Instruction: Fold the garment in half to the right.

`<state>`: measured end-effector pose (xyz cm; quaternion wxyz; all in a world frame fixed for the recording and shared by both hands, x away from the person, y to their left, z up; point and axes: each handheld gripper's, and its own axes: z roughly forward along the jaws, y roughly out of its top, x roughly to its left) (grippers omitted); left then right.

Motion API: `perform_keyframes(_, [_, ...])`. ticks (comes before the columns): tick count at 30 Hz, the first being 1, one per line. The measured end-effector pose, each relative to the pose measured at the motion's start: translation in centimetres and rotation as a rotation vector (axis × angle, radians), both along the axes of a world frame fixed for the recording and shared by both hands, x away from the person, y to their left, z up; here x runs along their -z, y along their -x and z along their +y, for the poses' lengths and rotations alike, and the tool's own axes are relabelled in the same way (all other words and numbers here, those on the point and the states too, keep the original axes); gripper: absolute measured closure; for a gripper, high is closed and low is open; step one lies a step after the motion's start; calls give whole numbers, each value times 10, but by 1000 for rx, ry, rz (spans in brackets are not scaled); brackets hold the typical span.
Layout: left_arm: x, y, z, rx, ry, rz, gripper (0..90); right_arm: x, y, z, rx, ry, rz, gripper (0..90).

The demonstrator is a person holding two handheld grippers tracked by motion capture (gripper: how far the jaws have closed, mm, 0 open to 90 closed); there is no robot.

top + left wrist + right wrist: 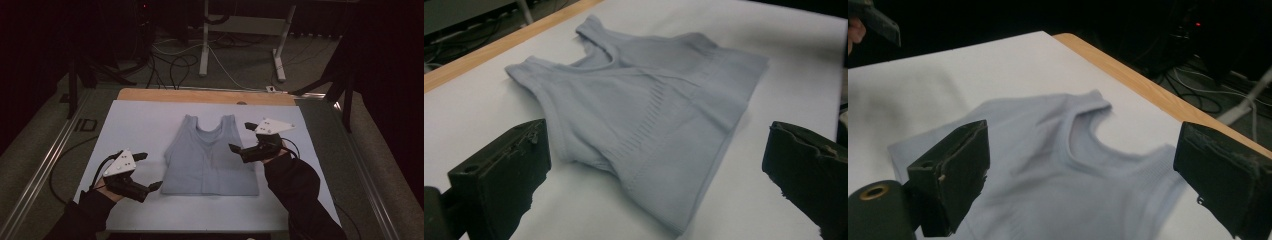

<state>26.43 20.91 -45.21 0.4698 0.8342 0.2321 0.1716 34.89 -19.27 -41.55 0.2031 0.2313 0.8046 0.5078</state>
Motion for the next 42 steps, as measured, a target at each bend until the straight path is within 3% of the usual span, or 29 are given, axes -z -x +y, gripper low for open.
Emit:
perform_keyframes(7, [4, 1, -7, -4, -8, 19, 4, 3, -23, 29, -43, 12, 9, 81])
perform_keyframes(18, [14, 2, -19, -128, -30, 15, 4, 15, -50, 66, -90, 11, 23, 81])
perform_keyframes(25, [22, 0, -25, -152, -35, 34, 4, 19, -63, 84, -113, 3, 34, 81])
perform_keyframes(28, [27, -1, -30, -148, -46, 58, 4, 22, -70, 94, -115, 7, 44, 81])
perform_keyframes(34, [34, -4, -34, -163, -14, 117, 4, 30, -83, 104, -114, 14, 60, 80])
perform_keyframes(37, [38, -4, -37, -165, -27, 126, 4, 32, -86, 107, -115, 15, 67, 81])
perform_keyframes(38, [44, -4, -40, -171, -59, 141, 4, 34, -87, 108, -115, 13, 70, 81])
perform_keyframes(42, [51, -9, -40, -194, -68, 205, 8, 39, -91, 116, -121, 29, 80, 81])
